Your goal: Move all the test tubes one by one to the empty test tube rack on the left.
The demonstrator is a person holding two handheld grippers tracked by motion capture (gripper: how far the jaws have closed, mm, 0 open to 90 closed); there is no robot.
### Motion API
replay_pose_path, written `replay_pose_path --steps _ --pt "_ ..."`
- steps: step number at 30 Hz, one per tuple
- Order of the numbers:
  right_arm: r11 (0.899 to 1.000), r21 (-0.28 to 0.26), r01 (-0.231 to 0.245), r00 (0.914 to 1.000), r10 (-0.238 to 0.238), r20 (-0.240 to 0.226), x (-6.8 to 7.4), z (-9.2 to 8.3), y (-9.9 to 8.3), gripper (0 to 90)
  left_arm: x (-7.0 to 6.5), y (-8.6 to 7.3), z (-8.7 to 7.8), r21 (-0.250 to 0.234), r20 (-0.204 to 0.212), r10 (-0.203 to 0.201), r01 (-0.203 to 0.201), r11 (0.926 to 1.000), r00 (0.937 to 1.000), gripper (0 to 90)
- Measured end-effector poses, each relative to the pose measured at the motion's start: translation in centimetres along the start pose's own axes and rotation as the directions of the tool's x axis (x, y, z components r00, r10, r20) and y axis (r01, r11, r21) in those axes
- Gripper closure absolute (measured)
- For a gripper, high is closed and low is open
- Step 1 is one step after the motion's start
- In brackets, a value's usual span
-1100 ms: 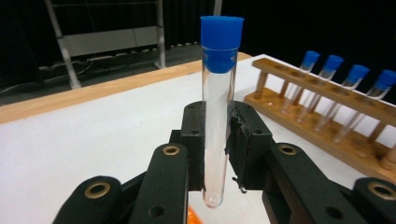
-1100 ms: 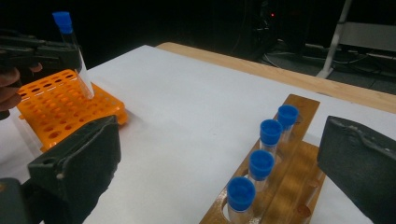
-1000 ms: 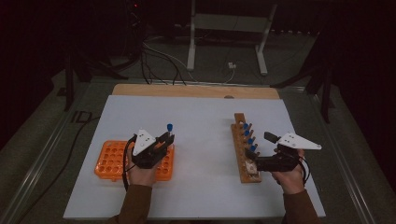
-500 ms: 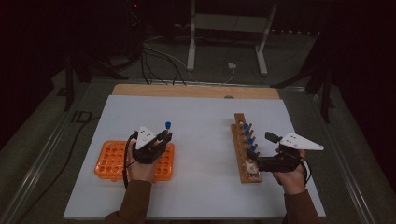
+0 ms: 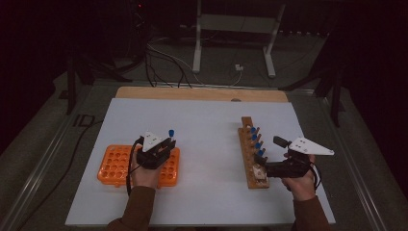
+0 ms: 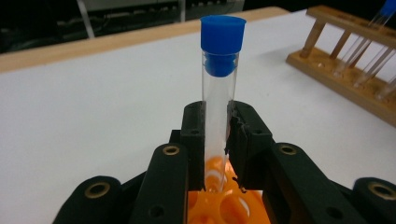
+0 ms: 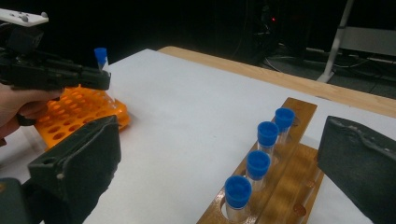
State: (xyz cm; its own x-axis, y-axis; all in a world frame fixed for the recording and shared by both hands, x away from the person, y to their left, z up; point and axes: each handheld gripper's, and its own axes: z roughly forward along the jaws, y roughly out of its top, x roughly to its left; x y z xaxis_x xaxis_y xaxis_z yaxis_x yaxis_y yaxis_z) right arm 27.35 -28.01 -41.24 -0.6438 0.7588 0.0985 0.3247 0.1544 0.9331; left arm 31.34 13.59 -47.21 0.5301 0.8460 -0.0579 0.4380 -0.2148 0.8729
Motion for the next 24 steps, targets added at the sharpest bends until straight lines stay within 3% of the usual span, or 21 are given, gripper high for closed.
replay_pose_path --steps 7,12,18,24 --pt "1.000 0.007 0.006 1.0000 -0.005 -0.006 0.2 0.1 0.0 0.3 -0.2 -0.5 0.4 0.088 -0.009 0.001 0.000 0.9961 1.0000 77.1" --pt "1.000 0.009 0.010 0.9999 -0.010 -0.010 0.2 0.2 -0.1 0.3 -0.3 -0.6 0.5 0.105 -0.021 0.006 -0.004 0.9945 0.9998 77.3" --pt "1.000 0.014 0.013 0.9998 -0.013 -0.018 0.3 0.2 -0.1 0.3 -0.8 -0.6 0.9 0.148 -0.037 0.055 -0.049 0.9878 0.9978 77.5" --pt "1.000 0.020 0.015 0.9997 -0.015 -0.022 0.3 0.3 -0.1 0.3 -1.0 -0.6 1.2 0.170 -0.047 0.074 -0.064 0.9834 0.9962 77.6"
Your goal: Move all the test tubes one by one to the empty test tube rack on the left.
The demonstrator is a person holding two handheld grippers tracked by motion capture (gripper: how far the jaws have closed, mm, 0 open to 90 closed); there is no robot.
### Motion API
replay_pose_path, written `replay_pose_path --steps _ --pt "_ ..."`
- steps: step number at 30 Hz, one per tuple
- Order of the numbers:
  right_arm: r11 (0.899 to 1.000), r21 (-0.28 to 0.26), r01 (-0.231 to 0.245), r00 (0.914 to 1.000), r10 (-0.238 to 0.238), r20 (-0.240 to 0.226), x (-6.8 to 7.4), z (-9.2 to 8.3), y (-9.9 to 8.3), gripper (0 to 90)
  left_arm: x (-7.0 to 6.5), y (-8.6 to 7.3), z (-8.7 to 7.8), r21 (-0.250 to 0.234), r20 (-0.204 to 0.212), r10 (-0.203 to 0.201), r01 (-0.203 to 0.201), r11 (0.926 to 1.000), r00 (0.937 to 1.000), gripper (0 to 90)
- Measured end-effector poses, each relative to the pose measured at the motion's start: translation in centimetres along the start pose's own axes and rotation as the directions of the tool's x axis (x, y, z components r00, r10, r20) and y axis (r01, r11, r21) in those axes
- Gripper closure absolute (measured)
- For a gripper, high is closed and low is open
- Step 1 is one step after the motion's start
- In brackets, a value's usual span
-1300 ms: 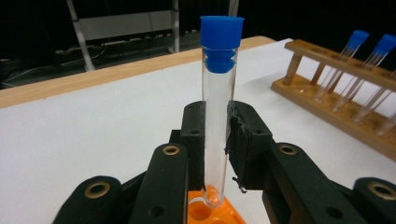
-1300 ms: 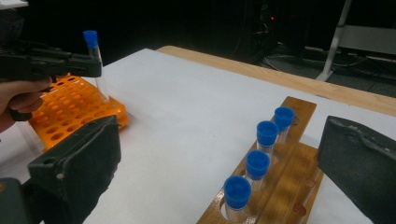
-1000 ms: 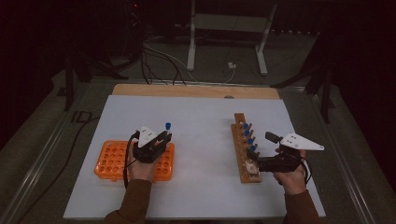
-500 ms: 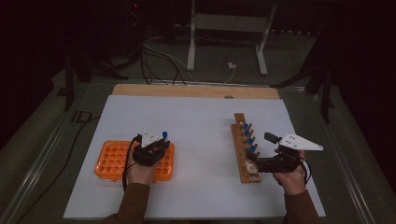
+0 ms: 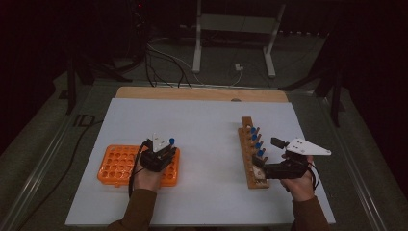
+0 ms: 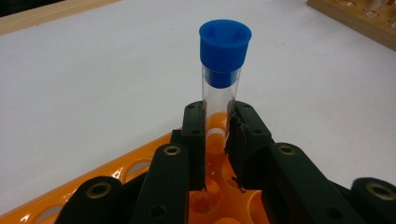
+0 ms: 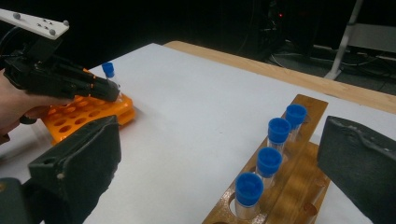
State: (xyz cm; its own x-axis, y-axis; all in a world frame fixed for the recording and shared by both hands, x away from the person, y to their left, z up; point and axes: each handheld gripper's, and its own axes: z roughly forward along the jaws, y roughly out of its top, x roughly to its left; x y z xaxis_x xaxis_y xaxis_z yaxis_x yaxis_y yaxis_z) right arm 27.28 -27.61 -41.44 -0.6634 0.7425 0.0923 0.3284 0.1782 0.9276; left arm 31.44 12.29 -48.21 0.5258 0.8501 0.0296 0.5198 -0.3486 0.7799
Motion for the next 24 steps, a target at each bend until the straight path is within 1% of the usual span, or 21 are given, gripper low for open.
replay_pose_path --steps 2,8,14,21,24 --pt "1.000 -0.001 -0.001 1.0000 0.001 0.000 -0.02 -0.01 -0.01 0.3 -0.05 0.01 0.05 0.003 -0.004 0.002 -0.002 1.0000 1.0000 77.6" --pt "1.000 0.000 -0.001 1.0000 0.001 -0.001 -0.04 -0.04 -0.02 0.3 -0.04 0.06 0.12 0.012 0.002 -0.002 0.002 0.9999 1.0000 77.6" --pt "1.000 0.001 -0.001 1.0000 0.001 0.000 -0.01 -0.02 -0.01 0.3 -0.23 0.09 0.15 0.024 -0.006 0.022 -0.022 0.9995 0.9997 77.5" --pt "1.000 0.001 -0.004 1.0000 0.004 0.005 -0.10 -0.10 0.00 0.3 -0.40 0.12 0.19 0.023 -0.013 0.018 -0.017 0.9996 0.9998 77.6" --pt "1.000 0.000 -0.003 1.0000 0.003 0.007 -0.14 -0.14 0.00 0.3 -0.26 0.09 0.13 0.026 -0.011 0.016 -0.016 0.9995 0.9998 77.2"
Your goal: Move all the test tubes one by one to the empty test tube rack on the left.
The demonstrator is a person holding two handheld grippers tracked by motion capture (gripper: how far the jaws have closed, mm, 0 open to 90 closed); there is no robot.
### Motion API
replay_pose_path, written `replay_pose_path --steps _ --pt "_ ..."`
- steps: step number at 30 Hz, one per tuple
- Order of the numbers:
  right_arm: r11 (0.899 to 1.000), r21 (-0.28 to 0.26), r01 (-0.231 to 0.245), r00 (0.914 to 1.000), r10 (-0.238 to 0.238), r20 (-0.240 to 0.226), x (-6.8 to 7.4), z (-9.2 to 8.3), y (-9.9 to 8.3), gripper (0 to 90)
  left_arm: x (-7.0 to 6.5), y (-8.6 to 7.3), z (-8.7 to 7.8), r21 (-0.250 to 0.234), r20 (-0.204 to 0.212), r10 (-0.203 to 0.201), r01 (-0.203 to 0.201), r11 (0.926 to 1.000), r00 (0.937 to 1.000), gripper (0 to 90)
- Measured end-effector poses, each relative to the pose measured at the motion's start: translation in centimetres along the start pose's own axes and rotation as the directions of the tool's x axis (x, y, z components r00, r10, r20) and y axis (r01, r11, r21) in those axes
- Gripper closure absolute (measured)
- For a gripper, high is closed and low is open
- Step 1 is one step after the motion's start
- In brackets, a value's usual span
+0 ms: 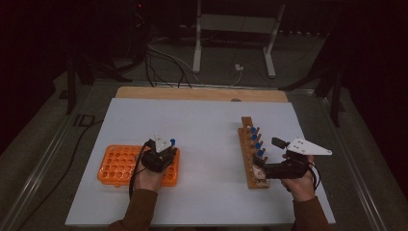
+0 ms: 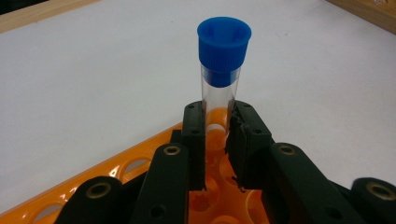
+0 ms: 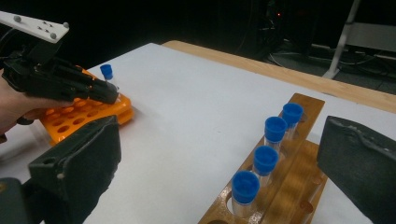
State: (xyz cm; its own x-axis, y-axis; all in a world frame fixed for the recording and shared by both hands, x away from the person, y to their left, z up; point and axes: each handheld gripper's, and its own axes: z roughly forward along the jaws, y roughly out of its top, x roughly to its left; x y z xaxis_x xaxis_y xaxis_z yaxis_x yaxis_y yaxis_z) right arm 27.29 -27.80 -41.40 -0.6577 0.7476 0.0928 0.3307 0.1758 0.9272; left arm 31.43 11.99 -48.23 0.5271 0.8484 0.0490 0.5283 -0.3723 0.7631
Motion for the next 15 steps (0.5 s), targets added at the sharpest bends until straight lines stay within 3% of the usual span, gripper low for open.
replay_pose_path --steps 5,9,13,15 --pt "1.000 0.001 -0.004 1.0000 0.004 0.002 -0.2 -0.1 0.0 1.5 0.3 -0.1 -0.2 -0.016 0.021 -0.031 0.031 0.9994 0.9993 67.0" --pt "1.000 0.010 -0.001 0.9999 0.001 0.013 -0.4 -0.1 -0.1 1.5 0.5 -0.4 -0.8 -0.063 0.044 -0.062 0.064 0.9960 0.9971 59.2" --pt "1.000 0.029 0.001 0.9997 -0.002 0.025 -0.6 0.1 -0.4 2.5 0.7 -1.0 -1.7 -0.128 0.072 -0.094 0.103 0.9865 0.9930 48.2" --pt "0.999 0.032 -0.003 0.9996 0.002 0.027 -0.6 0.2 -0.5 4.5 0.9 -1.2 -2.1 -0.151 0.103 -0.107 0.121 0.9810 0.9890 47.1"
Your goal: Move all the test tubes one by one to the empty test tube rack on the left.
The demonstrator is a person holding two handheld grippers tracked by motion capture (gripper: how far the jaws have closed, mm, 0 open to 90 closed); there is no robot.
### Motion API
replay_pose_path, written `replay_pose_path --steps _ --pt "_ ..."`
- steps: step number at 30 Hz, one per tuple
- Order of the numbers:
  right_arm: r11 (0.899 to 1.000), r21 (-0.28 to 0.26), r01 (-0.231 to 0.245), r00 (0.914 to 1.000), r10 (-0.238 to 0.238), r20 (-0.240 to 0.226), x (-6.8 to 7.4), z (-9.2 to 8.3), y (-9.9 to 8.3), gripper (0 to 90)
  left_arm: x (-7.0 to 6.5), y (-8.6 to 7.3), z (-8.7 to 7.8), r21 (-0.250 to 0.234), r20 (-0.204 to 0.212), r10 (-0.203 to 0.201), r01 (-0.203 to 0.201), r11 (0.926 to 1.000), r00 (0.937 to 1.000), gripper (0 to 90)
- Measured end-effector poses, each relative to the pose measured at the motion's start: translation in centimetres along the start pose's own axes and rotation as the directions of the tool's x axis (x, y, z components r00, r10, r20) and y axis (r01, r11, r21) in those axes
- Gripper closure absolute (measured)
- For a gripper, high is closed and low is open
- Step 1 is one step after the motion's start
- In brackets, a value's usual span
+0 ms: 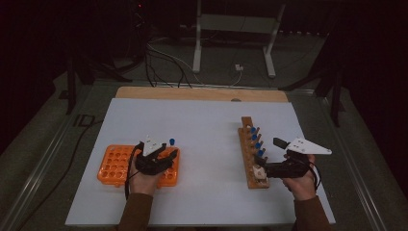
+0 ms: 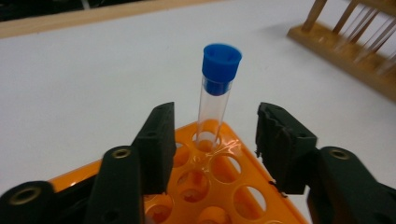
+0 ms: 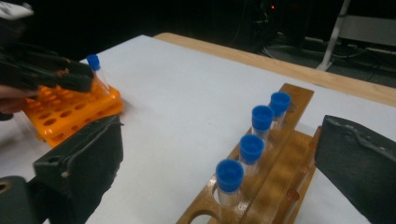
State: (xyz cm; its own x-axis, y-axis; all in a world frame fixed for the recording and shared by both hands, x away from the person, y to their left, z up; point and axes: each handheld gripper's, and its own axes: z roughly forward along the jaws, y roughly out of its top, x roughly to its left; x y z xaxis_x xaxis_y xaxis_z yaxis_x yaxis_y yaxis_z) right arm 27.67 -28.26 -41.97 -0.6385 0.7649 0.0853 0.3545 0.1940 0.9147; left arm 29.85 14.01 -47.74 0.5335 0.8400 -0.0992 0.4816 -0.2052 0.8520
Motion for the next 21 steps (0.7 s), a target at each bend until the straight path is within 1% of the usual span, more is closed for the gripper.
replay_pose_path --steps 1,2,4,5,6,7,9,10,11,12,13,14,15,16,17,18,19,20,21 --pt "1.000 0.005 -0.001 1.0000 0.001 0.002 -0.1 0.1 -0.1 5.4 0.0 0.0 -0.2 -0.016 0.023 -0.013 0.014 0.9998 0.9996 45.8" --pt "1.000 0.009 -0.003 1.0000 0.003 -0.002 -0.1 0.2 -0.2 6.4 0.0 0.0 -0.4 -0.031 0.031 -0.018 0.019 0.9993 0.9994 42.7" --pt "1.000 0.024 -0.006 1.0000 0.006 -0.004 -0.3 0.4 -0.6 8.2 -0.4 0.1 -0.8 -0.058 0.018 -0.012 0.013 0.9982 0.9998 33.3" --pt "1.000 0.031 -0.006 1.0000 0.006 -0.002 -0.3 0.5 -0.7 10.6 -0.5 0.1 -0.9 -0.066 0.012 -0.014 0.015 0.9977 0.9998 27.5" --pt "0.999 0.045 -0.015 0.9999 0.015 0.008 -0.5 0.8 -1.1 14.7 -0.7 0.2 -1.1 -0.073 0.004 -0.023 0.023 0.9971 0.9997 16.5" --pt "0.998 0.053 -0.016 0.9997 0.015 0.018 -0.5 0.9 -1.2 15.2 -0.8 0.2 -1.1 -0.077 -0.007 -0.027 0.027 0.9967 0.9996 13.2" --pt "0.998 0.064 -0.016 0.9997 0.015 0.019 -0.6 1.0 -1.4 18.5 -0.8 0.3 -1.3 -0.082 -0.012 -0.036 0.035 0.9960 0.9993 4.3" --pt "0.998 0.064 -0.016 0.9997 0.015 0.019 -0.6 1.0 -1.4 18.5 -0.8 0.3 -1.4 -0.088 -0.018 -0.046 0.044 0.9951 0.9988 4.3" --pt "0.997 0.076 -0.009 0.9997 0.007 0.023 -0.6 1.0 -1.5 24.4 -0.8 0.3 -1.5 -0.095 -0.015 -0.050 0.049 0.9943 0.9986 1.4" --pt "0.997 0.076 -0.009 0.9997 0.007 0.023 -0.6 1.0 -1.5 24.4 -0.8 0.3 -1.6 -0.103 -0.012 -0.050 0.049 0.9935 0.9987 1.4" --pt "0.996 0.087 0.005 0.9997 -0.007 0.024 -0.7 1.0 -1.7 32.9 -0.8 0.4 -1.7 -0.110 -0.014 -0.051 0.049 0.9927 0.9986 0.6" --pt "0.996 0.094 0.009 0.9998 -0.010 0.019 -0.8 1.1 -1.9 37.0 -0.8 0.4 -1.8 -0.116 -0.016 -0.049 0.047 0.9921 0.9987 0.4" --pt "0.996 0.094 0.009 0.9998 -0.010 0.019 -0.8 1.1 -1.9 37.0 -0.9 0.4 -1.9 -0.122 -0.014 -0.049 0.047 0.9914 0.9987 0.4" --pt "0.994 0.110 0.018 0.9996 -0.020 0.021 -0.8 1.3 -2.1 44.8 -0.9 0.4 -2.0 -0.130 -0.012 -0.048 0.046 0.9905 0.9988 0.3" --pt "0.993 0.118 0.021 0.9995 -0.024 0.020 -0.8 1.4 -2.2 49.0 -1.0 0.4 -2.1 -0.136 -0.010 -0.044 0.042 0.9899 0.9990 0.4" --pt "0.993 0.118 0.021 0.9995 -0.024 0.020 -0.8 1.4 -2.2 49.0 -1.1 0.5 -2.1 -0.139 -0.012 -0.041 0.039 0.9895 0.9991 0.4" --pt "0.992 0.124 0.027 0.9995 -0.029 0.014 -0.8 1.5 -2.4 52.7 -1.2 0.5 -2.2 -0.139 -0.015 -0.038 0.035 0.9897 0.9992 0.4" --pt "0.990 0.134 0.043 0.9986 -0.046 0.024 -0.8 1.7 -2.5 60.4 -1.3 0.6 -2.3 -0.141 -0.018 -0.033 0.030 0.9895 0.9993 0.4" --pt "0.989 0.138 0.049 0.9981 -0.054 0.031 -0.7 1.8 -2.6 62.1 -1.3 0.7 -2.3 -0.148 -0.019 -0.029 0.026 0.9887 0.9994 0.4"
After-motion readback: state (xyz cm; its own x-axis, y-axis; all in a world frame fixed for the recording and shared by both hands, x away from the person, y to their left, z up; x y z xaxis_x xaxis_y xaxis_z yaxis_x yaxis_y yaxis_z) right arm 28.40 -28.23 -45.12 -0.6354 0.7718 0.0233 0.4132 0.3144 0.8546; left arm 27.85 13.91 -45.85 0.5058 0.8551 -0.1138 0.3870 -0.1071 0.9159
